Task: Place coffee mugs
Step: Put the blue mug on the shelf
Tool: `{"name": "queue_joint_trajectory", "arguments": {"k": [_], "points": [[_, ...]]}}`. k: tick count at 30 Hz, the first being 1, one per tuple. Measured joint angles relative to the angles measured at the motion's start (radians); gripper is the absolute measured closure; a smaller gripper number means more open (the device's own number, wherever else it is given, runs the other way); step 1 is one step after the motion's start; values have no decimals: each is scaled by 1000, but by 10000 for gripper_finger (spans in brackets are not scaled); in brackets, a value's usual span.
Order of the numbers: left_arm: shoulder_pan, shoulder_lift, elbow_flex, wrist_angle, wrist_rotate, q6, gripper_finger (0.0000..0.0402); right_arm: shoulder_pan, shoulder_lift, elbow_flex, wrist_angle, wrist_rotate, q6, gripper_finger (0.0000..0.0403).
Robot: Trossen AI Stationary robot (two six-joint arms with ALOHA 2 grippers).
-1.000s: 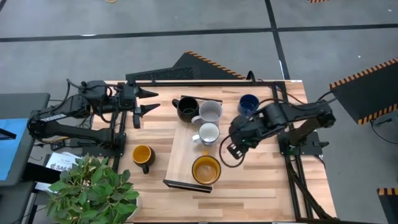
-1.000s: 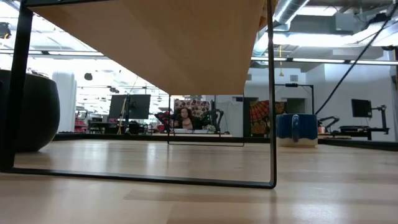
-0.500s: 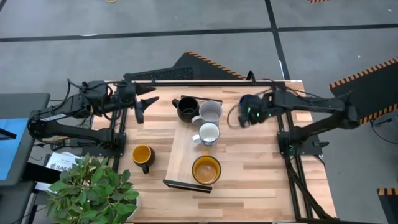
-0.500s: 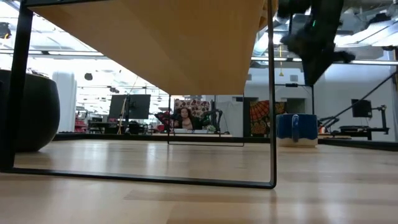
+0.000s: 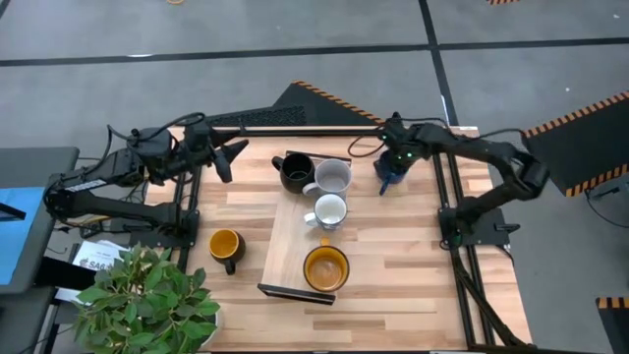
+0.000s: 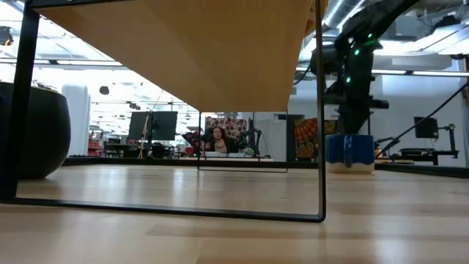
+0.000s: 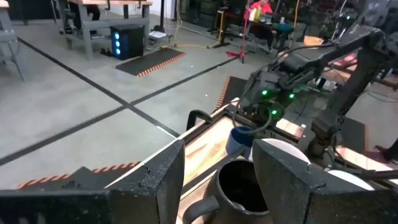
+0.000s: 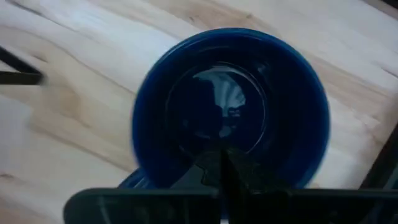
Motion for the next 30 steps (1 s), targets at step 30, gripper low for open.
{"name": "queue_joint_trajectory", "arguments": {"k": [30], "points": [[0,27,0,-3,9,0,228,-20,628,608,312,-130,-44,382]]}}
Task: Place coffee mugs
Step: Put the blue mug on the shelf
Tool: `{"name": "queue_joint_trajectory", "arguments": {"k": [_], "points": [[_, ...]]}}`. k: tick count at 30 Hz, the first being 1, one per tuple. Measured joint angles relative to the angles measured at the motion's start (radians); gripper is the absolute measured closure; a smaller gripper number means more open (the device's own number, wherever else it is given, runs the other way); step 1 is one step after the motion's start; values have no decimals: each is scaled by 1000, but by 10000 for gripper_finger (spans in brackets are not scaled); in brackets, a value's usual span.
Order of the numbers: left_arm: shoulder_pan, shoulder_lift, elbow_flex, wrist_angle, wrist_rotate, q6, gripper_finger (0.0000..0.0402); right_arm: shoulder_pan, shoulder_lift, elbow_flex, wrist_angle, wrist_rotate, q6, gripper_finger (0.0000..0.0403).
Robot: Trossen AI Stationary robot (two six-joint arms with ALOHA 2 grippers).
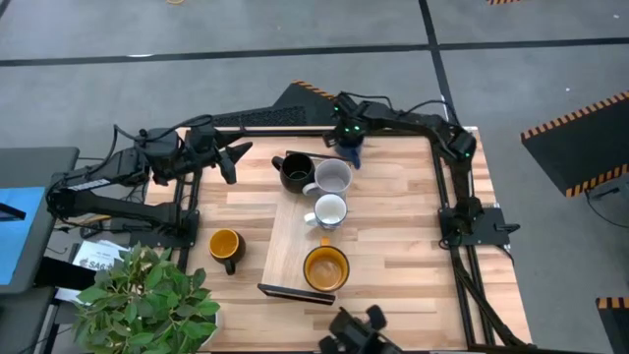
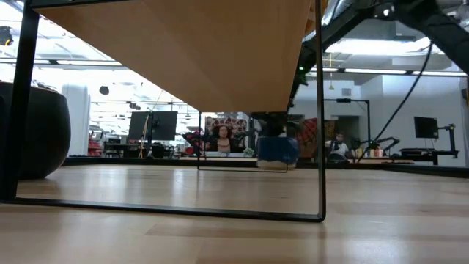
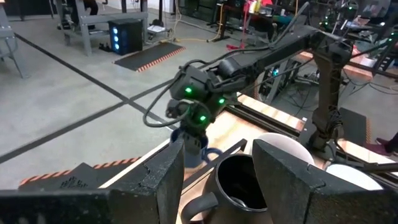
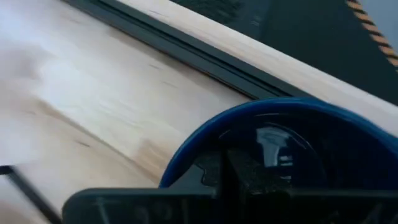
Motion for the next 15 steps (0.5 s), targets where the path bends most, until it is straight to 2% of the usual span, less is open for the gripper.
{"name": "queue_joint_trajectory", "arguments": {"k": [8,15], "points": [[0,0,0,0,0,-2,228,36,39,119,4,-118,-33,382],[0,0,0,-1,0,2,228,40,-95,119,-145,-157,-146,382]]}}
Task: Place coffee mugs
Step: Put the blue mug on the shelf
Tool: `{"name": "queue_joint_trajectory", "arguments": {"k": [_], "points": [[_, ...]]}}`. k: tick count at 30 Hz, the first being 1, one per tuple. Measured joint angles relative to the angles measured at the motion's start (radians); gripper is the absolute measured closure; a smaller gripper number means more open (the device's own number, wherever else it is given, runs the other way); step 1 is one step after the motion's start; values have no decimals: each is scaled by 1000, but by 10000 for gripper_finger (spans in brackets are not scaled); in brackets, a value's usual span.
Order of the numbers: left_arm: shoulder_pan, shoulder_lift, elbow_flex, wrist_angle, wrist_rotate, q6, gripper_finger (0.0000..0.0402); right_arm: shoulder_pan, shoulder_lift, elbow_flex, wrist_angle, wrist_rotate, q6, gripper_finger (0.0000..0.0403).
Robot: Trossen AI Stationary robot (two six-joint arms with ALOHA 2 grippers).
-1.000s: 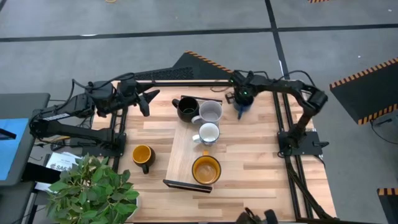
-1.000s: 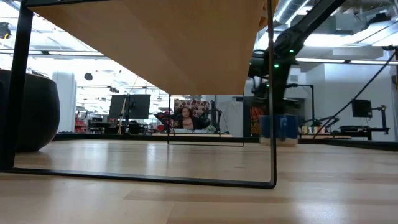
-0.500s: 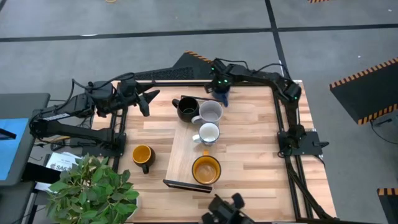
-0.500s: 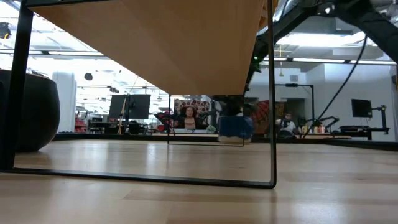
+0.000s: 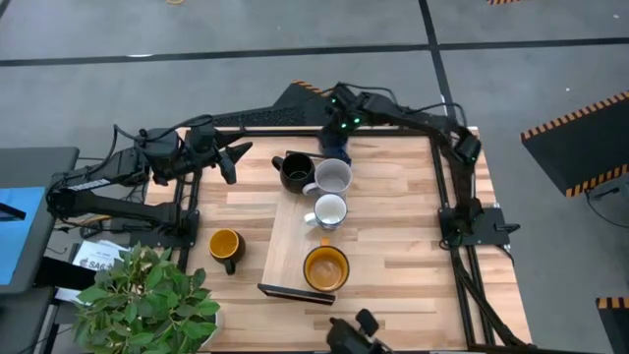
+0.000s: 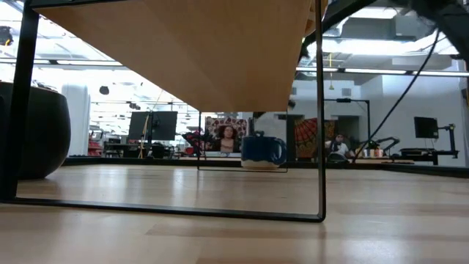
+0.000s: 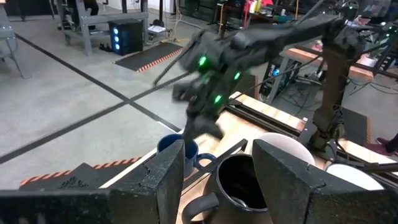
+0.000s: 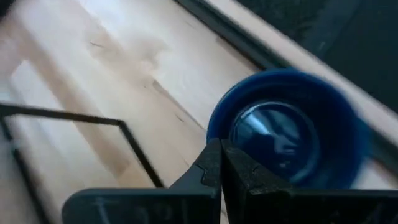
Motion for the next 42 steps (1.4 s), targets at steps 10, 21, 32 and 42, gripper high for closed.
{"name": "queue_joint_trajectory", "arguments": {"k": [10,21,32,42], "points": [[48,57,12,62,-161,-19,229,-67,-266,-189,-94,119,-50,382],[527,485,320,30,402,-21,392,-59,-491,-521,1,91,54,382],[652,766,478,-23,473,-28,401,-119,-289,-594,393,96,288,382],[647,731,478,-91,414,-30,401,-145,-80,-594,580,64,449,382]]}}
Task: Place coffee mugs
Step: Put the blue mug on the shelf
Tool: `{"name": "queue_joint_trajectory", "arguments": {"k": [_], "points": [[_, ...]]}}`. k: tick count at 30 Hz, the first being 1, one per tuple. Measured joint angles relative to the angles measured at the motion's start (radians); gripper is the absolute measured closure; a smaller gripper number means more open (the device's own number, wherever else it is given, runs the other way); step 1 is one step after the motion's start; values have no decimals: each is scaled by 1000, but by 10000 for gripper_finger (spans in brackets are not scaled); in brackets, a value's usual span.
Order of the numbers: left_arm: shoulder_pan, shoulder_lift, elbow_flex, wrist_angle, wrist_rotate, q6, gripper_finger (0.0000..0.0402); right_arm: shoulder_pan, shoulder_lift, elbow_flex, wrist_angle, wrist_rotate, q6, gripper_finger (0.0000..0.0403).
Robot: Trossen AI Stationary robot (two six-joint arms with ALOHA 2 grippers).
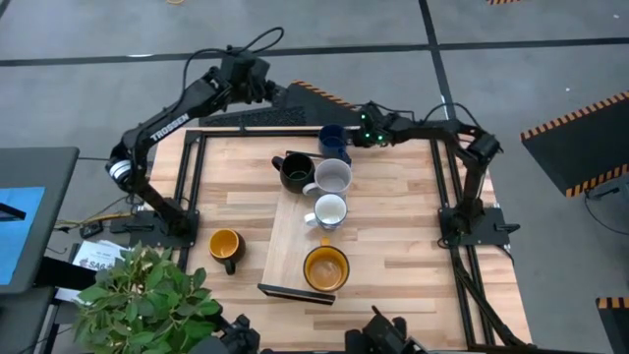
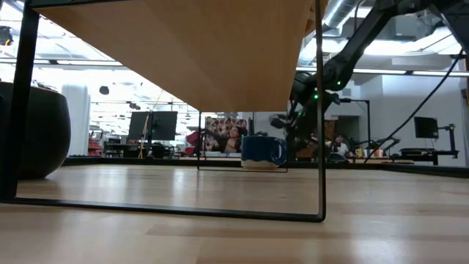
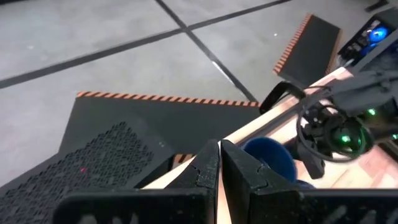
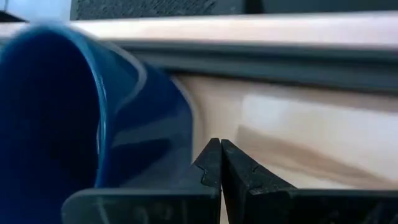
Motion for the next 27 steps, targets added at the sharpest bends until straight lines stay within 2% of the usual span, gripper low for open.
{"name": "queue_joint_trajectory", "arguments": {"k": [9,13,18,23,27], "points": [[6,-13,-1,-62,-22,26,401,145,83,24,271,-84,100,382],[7,-14,-1,-93,-31,44,401,214,143,107,279,-105,58,382],[8,-14,-1,-148,-48,73,401,220,140,139,160,-72,3,382],[13,-15,-11,-189,-72,105,401,145,53,140,15,-60,-89,382],[38,-15,-46,-171,10,123,401,80,-55,140,-129,-22,-166,382]]}}
